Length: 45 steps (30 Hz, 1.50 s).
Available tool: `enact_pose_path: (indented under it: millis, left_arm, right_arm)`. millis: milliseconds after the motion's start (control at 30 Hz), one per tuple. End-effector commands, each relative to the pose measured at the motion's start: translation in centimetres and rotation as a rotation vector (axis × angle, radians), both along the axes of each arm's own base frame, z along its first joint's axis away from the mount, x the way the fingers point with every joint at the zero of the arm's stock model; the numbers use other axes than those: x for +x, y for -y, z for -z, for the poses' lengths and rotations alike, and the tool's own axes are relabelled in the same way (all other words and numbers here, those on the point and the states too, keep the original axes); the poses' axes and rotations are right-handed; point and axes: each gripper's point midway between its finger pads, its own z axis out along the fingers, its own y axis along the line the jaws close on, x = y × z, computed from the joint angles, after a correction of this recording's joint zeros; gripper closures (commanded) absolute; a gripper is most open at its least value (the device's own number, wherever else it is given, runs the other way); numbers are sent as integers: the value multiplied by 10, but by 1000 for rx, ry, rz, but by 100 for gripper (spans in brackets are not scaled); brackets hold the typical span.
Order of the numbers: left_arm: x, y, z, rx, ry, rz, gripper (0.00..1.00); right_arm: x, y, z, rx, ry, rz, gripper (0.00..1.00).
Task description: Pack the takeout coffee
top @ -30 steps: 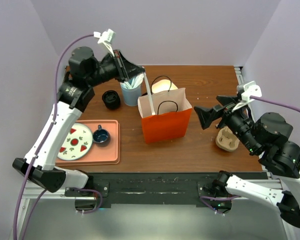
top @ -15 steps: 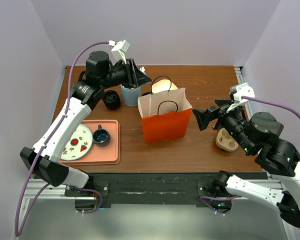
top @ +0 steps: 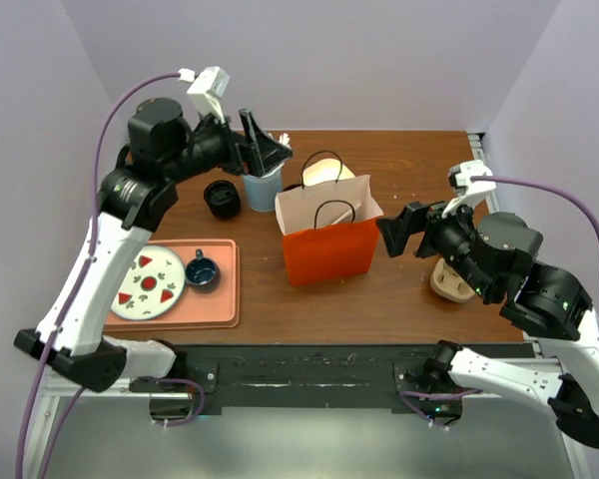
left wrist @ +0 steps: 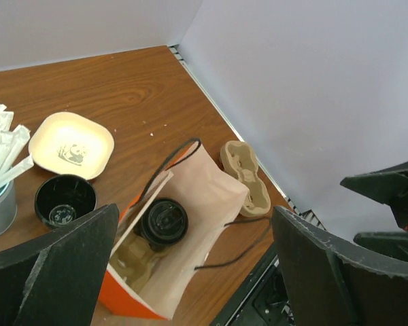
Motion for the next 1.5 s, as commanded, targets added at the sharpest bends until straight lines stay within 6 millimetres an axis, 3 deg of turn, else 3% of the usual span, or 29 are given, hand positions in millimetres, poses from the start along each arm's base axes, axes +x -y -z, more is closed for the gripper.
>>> enact_pose_path:
  millis: [0, 67, 100, 133, 200, 233, 300, 333, 400, 733, 867, 1200, 1467]
  left_arm:
    - [-34, -21, -9, -18, 37, -27, 0]
    - [-41, -24, 5, -14, 18, -30, 0]
    - [-52, -31, -3, -34, 50, -36, 0]
    - [-54, -31, 12, -29, 27, -36, 0]
    - [-67, -36, 9, -61, 44, -29, 0]
    - [-68, -36, 22, -56, 16, -34, 0]
    - [-79, -41, 22, -80, 15, -38, 0]
    - [-79, -40, 38, -79, -12, -36, 0]
    - [-89, -40, 31, -123, 33, -12, 0]
    - [-101, -43, 51, -98, 7, 8, 0]
    - [-107, -44, 49, -122, 22, 15, 0]
    - [-117, -46, 50, -113, 26, 34, 0]
    - [-119, -48, 53, -120, 21, 32, 0]
  right_arm:
    - [0, 6, -14, 146, -56, 91, 1]
    - [0, 4, -16, 177, -72, 98, 1]
    - [1, 2, -15, 177, -81, 96, 1]
    - [0, 0, -14, 196, -100, 99, 1]
    - [2, -2, -9, 207, -128, 120, 1]
    - [2, -3, -8, 232, -143, 128, 1]
    - [2, -8, -6, 256, -168, 126, 1]
    - [1, -8, -6, 274, -175, 125, 1]
    - [3, -10, 2, 270, -184, 129, 1]
    - [4, -19, 15, 307, -256, 154, 1]
    - [0, -22, 24, 317, -284, 139, 1]
    - [-5, -18, 17, 364, -295, 142, 1]
    - [-8, -17, 24, 382, -314, 147, 1]
